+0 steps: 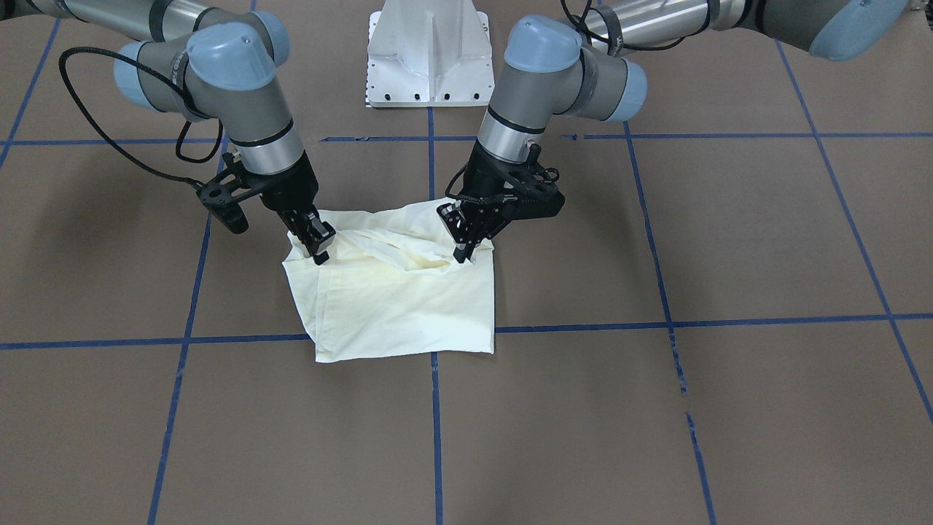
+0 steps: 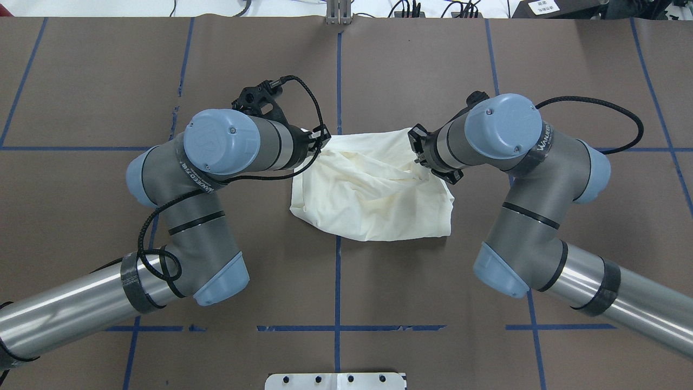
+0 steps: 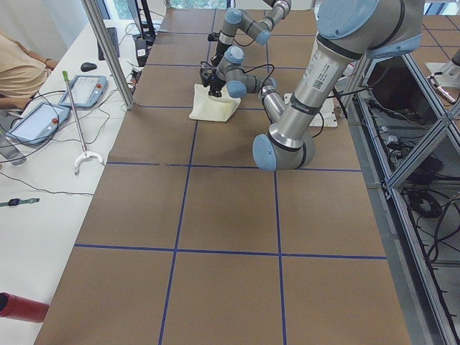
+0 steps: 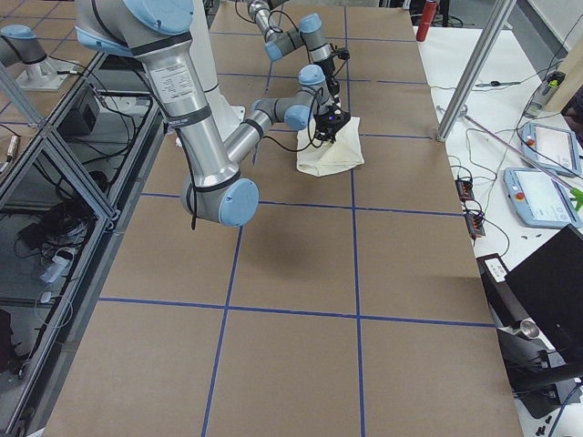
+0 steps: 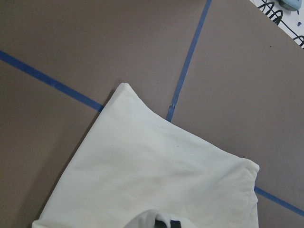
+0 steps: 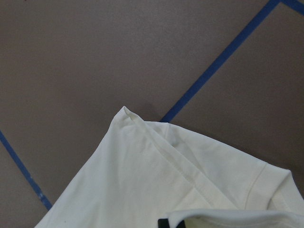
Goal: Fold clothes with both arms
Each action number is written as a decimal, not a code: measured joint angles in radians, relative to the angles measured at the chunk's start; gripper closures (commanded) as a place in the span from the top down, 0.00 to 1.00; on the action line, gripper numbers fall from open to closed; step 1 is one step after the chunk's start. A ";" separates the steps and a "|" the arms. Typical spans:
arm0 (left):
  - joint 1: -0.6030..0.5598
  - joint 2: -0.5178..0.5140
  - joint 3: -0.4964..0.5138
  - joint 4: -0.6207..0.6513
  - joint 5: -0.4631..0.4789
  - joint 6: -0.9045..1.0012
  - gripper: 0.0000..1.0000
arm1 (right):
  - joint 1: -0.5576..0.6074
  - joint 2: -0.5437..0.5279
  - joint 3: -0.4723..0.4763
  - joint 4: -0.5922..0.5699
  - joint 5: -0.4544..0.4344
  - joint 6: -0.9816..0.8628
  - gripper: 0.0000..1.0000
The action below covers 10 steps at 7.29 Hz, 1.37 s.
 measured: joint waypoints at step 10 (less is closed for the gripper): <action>-0.103 -0.004 0.329 -0.487 -0.091 0.206 0.00 | 0.036 0.081 -0.278 0.203 0.006 -0.009 0.00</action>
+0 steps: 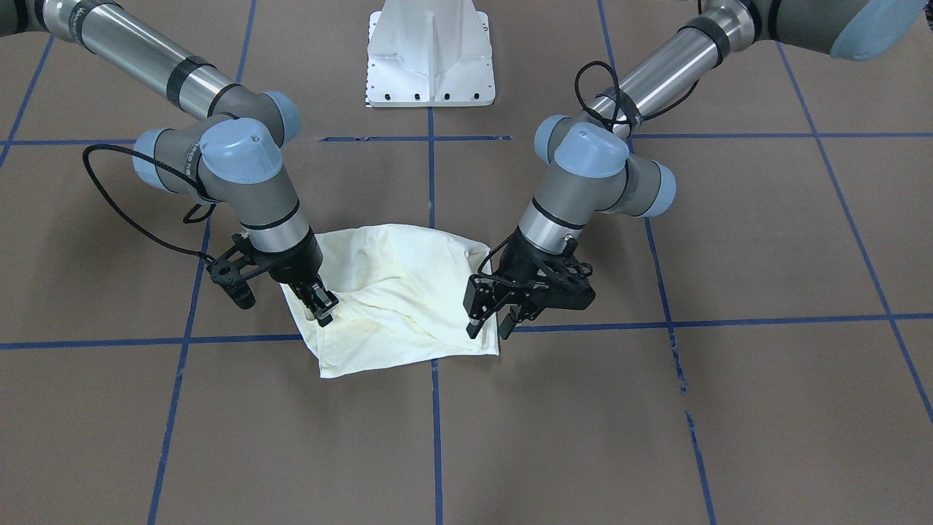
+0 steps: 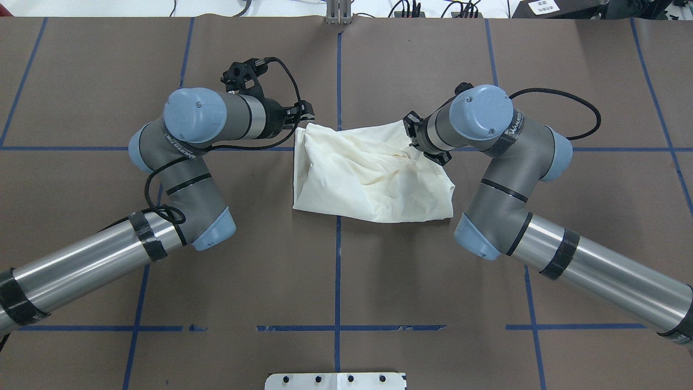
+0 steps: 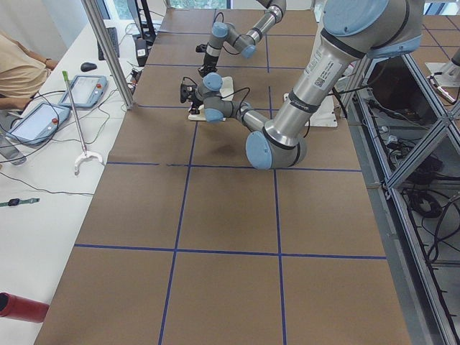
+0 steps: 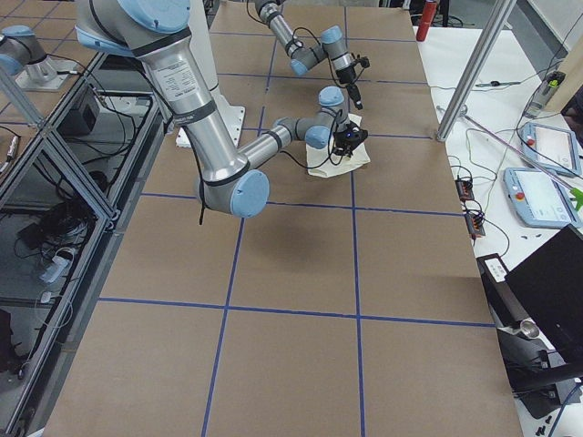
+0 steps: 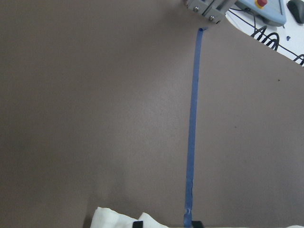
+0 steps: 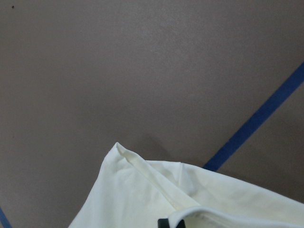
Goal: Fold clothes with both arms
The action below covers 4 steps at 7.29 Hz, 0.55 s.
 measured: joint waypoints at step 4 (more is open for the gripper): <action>0.012 0.138 -0.104 -0.089 -0.087 -0.003 0.00 | 0.006 0.007 -0.001 0.001 0.000 0.001 0.00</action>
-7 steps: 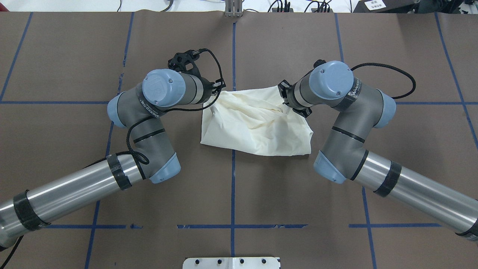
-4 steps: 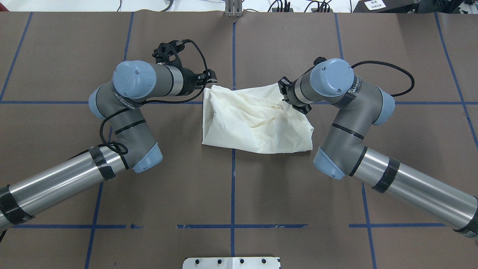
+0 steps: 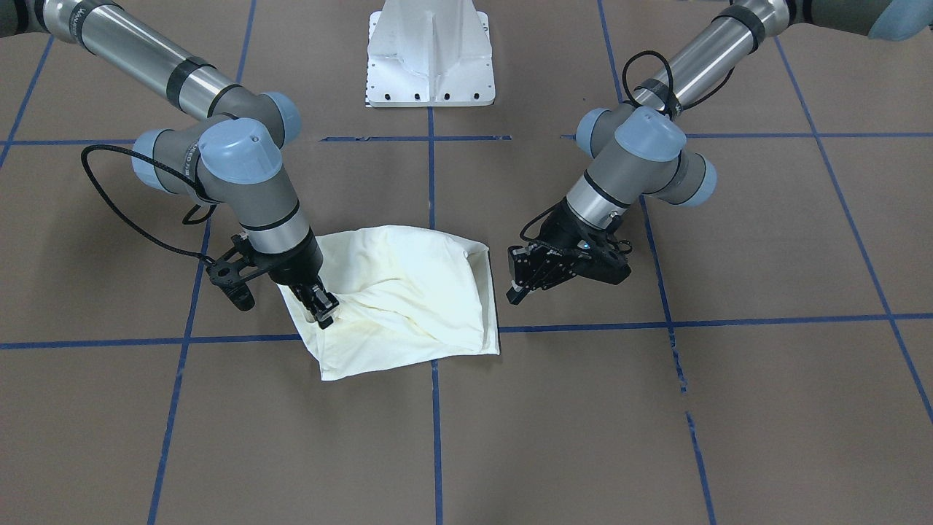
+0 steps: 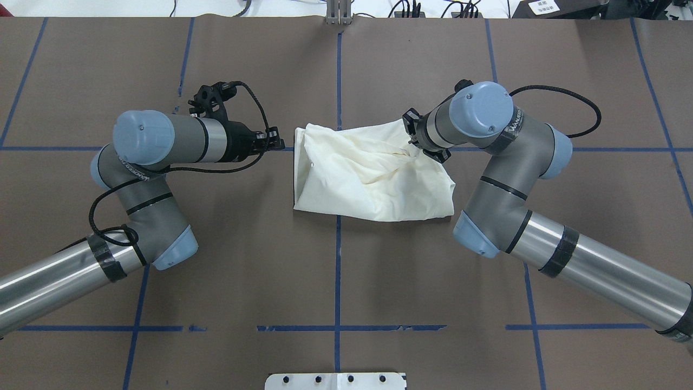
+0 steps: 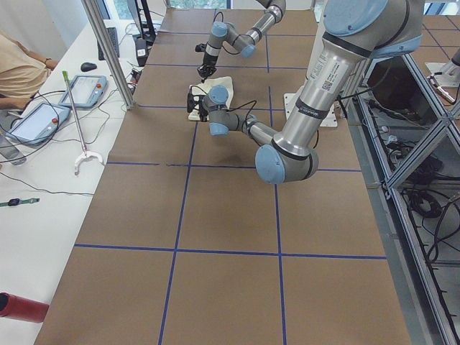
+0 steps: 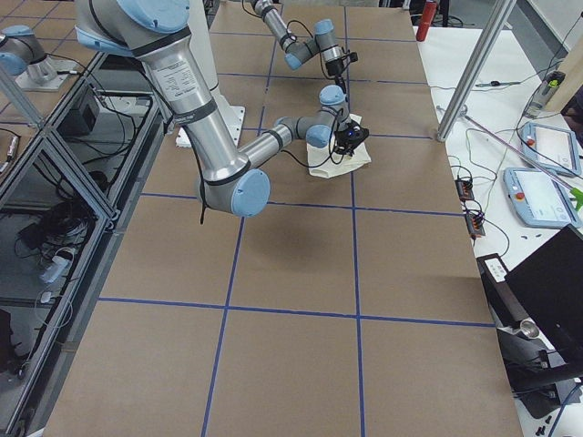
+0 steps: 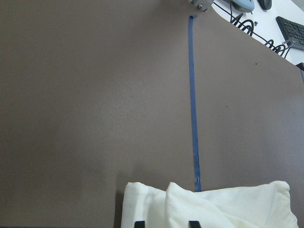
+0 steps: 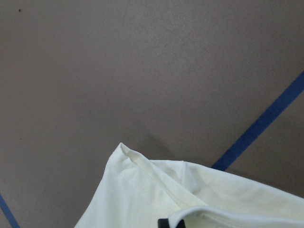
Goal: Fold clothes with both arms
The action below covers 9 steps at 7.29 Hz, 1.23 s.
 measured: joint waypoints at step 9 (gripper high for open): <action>0.151 0.010 0.005 -0.130 -0.081 0.025 0.00 | 0.001 0.007 -0.001 -0.001 -0.001 0.002 0.00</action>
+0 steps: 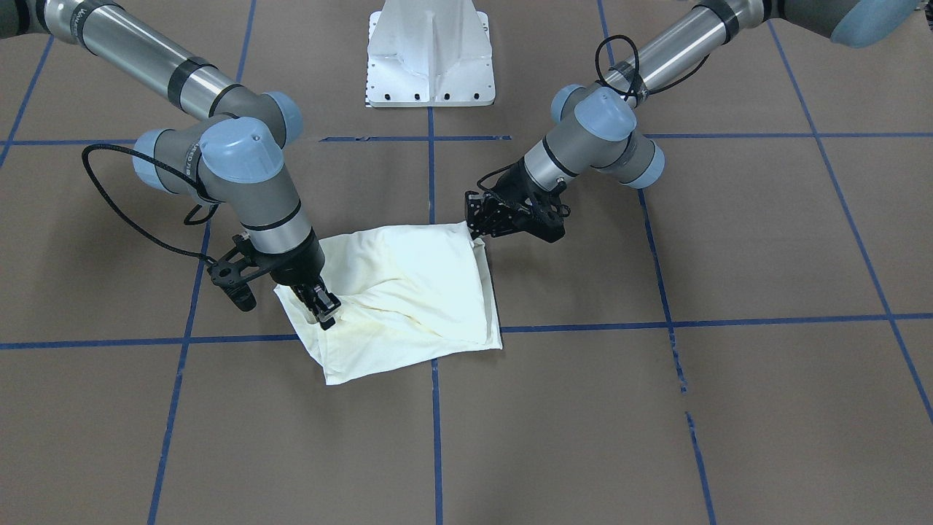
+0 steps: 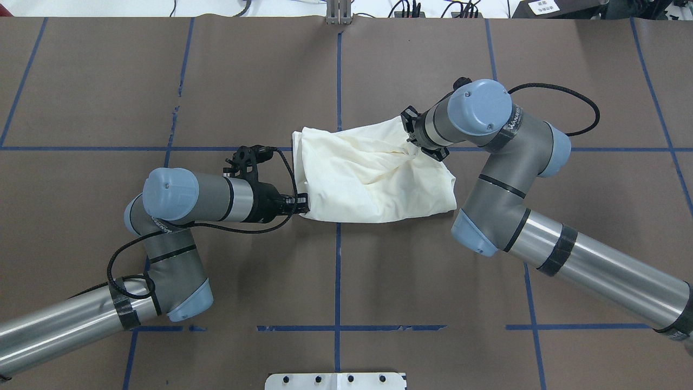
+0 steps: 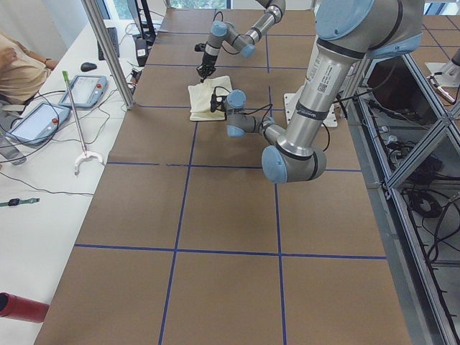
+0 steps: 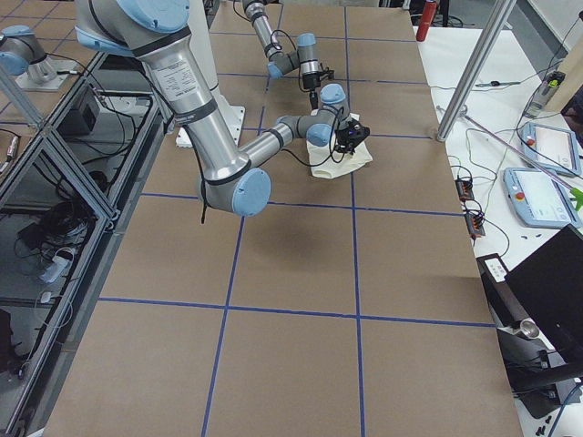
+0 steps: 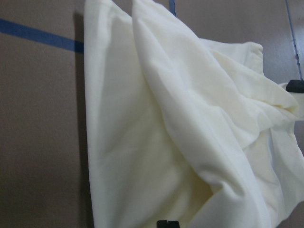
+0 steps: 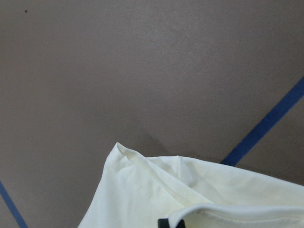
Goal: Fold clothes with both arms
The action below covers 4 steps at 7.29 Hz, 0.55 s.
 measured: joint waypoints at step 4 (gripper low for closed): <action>0.038 0.047 0.014 -0.109 -0.069 0.046 0.00 | -0.005 0.000 -0.001 -0.001 0.000 0.005 0.00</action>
